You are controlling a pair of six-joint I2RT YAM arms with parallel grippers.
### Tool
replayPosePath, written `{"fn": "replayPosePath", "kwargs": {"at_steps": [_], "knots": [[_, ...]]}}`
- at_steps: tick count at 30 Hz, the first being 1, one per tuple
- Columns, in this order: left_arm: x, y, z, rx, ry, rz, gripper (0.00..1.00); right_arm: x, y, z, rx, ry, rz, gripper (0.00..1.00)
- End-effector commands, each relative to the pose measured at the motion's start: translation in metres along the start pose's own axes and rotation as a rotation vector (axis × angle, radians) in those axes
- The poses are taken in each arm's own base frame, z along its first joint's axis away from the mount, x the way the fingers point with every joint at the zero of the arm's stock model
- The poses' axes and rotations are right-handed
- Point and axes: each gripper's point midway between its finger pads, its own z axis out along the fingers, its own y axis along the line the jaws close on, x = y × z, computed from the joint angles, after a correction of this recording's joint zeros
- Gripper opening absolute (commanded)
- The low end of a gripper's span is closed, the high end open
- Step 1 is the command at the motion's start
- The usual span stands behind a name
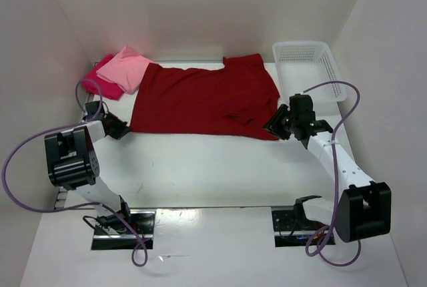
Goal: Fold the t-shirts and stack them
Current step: Fold the flattened tshirt in 1/3 of the way
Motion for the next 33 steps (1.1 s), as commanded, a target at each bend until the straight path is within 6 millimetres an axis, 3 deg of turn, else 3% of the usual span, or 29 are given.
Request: {"fn": "replayPosePath", "kwargs": {"at_steps": [1,6,14,17,21,23,28,31,33], "knots": [[-0.001,0.027,-0.025,-0.065,-0.01,0.02,0.0,-0.001,-0.034,0.0,0.109,-0.026,0.064,0.4],[0.001,0.053,-0.052,-0.128,-0.007,-0.008,0.0,0.002,-0.053,0.006,0.175,-0.02,0.093,0.4],[0.006,0.039,-0.044,-0.03,0.014,-0.04,0.05,0.021,-0.081,0.052,0.258,0.076,0.1,0.42],[0.01,0.033,-0.043,0.003,0.029,-0.055,0.05,0.025,-0.076,0.055,0.247,0.083,0.082,0.42],[0.016,0.031,-0.041,0.008,0.039,-0.041,0.05,0.014,-0.076,0.058,0.257,0.028,0.092,0.42],[0.02,0.028,-0.039,0.019,0.052,-0.042,0.05,0.014,-0.084,0.061,0.291,0.022,0.091,0.46],[0.023,0.032,-0.035,0.007,0.068,-0.049,0.05,0.015,-0.089,0.077,0.315,0.047,0.094,0.46],[0.026,0.029,-0.035,0.016,0.079,-0.042,0.05,0.012,-0.093,0.082,0.337,0.033,0.1,0.35],[0.026,0.029,-0.035,0.016,0.079,-0.042,0.03,0.003,-0.091,0.083,0.339,0.0,0.105,0.17]]}}
